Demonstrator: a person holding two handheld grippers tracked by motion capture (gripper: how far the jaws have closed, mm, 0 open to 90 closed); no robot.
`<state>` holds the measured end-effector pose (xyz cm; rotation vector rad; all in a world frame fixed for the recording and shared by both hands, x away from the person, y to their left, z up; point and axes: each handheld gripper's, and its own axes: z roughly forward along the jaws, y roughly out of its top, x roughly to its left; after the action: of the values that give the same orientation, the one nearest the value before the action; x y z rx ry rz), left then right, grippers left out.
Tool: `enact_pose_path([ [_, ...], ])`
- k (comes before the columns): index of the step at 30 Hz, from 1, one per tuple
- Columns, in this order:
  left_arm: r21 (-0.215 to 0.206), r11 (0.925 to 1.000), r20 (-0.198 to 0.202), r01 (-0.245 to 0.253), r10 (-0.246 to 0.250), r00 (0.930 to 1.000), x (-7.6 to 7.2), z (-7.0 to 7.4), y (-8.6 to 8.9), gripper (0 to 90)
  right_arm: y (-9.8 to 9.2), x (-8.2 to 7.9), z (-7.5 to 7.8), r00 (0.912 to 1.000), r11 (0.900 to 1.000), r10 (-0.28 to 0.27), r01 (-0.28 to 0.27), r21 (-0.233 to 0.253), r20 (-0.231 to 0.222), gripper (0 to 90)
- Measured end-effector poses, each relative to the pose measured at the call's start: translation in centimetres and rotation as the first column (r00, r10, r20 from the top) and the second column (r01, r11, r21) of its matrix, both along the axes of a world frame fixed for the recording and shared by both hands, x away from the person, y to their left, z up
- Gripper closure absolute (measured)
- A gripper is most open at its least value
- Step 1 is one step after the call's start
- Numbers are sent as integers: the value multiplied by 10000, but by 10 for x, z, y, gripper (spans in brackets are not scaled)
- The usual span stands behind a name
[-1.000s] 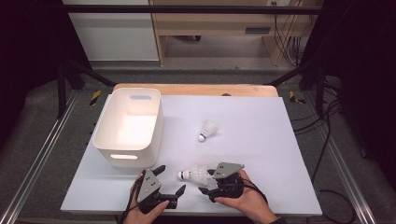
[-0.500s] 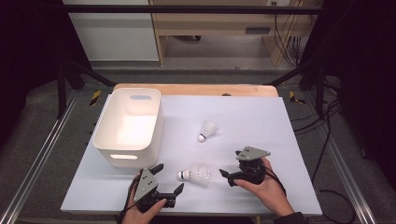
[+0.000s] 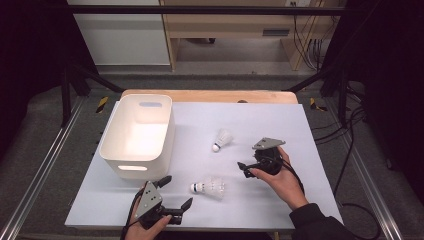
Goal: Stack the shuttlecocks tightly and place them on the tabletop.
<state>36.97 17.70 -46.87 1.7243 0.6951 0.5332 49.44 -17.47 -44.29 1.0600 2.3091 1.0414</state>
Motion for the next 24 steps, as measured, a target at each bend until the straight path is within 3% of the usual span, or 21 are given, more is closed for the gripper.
enact_pose_path([
  [7,-123,9999,-33,-107,107,9999,0,0,1,33,4,20,5,9998,9998,-116,114,-140,-132,81],
  [13,-96,9999,-22,-36,36,10000,0,0,0,33,2,40,5,9968,9968,-746,754,280,-286,83],
  [16,-134,9999,-21,-49,49,10000,0,0,1,33,1,45,6,9951,9944,-944,957,456,-312,84],
  [24,-332,9994,-89,-108,105,9999,1,0,3,32,2,53,8,9926,9922,-1208,1212,288,-148,87],
])
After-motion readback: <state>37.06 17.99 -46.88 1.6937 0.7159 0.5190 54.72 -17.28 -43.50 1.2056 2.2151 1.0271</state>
